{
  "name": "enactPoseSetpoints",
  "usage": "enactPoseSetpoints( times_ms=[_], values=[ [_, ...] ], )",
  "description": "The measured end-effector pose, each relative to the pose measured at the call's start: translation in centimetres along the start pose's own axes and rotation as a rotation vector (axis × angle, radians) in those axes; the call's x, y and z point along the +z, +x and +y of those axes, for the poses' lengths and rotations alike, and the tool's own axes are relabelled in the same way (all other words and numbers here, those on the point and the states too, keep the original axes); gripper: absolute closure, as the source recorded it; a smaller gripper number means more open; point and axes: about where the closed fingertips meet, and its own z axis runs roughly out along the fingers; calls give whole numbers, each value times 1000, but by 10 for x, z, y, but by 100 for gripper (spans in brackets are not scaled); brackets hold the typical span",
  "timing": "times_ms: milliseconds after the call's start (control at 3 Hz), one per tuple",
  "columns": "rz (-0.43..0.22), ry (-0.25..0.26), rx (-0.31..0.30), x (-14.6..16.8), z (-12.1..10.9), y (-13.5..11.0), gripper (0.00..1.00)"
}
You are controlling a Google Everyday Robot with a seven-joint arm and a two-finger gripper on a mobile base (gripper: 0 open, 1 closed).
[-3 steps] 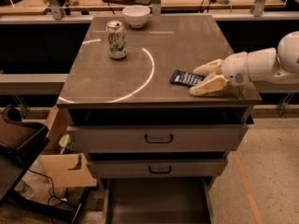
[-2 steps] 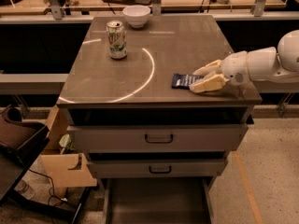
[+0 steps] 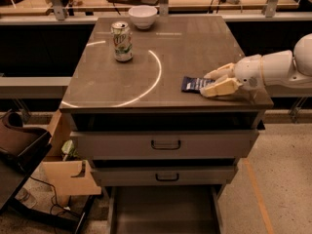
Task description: Place rxbar blueberry into bottom drawer
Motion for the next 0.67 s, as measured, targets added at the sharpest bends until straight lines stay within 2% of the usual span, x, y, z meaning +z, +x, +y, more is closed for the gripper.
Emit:
enactPoseSetpoints(
  times_ms=[333, 667],
  values=[
    [2, 32, 19, -39, 11, -4, 100],
    [70, 91, 26, -96, 29, -16, 100]
  ],
)
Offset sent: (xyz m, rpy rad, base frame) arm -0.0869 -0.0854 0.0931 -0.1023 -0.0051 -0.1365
